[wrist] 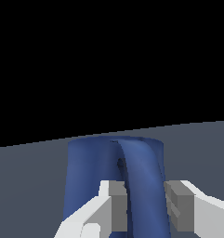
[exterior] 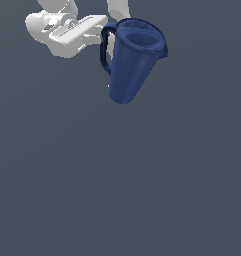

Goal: Pick up the object and move it to a goal position.

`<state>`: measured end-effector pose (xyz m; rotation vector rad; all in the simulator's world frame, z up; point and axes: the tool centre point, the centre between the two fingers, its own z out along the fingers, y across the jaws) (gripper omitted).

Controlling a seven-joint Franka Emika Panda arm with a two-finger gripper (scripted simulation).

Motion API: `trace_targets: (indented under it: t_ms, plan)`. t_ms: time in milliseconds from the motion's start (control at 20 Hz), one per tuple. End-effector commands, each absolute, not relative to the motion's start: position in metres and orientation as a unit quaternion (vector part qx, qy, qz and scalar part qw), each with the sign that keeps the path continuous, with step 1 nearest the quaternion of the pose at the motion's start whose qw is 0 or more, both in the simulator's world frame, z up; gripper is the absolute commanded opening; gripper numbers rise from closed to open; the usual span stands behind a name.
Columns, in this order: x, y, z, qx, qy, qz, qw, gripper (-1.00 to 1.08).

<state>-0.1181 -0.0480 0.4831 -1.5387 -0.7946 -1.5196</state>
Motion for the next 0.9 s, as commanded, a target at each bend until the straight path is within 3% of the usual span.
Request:
trace_targets:
  t_ms: [0,850]
  plan:
    - [-0.12,-0.049,0.492,-0.609,-0.315,-0.603,0.407,-1.0]
    - [-0.114,-0.036,0.514,-0.609,-0.315,-0.604,0.407,-1.0]
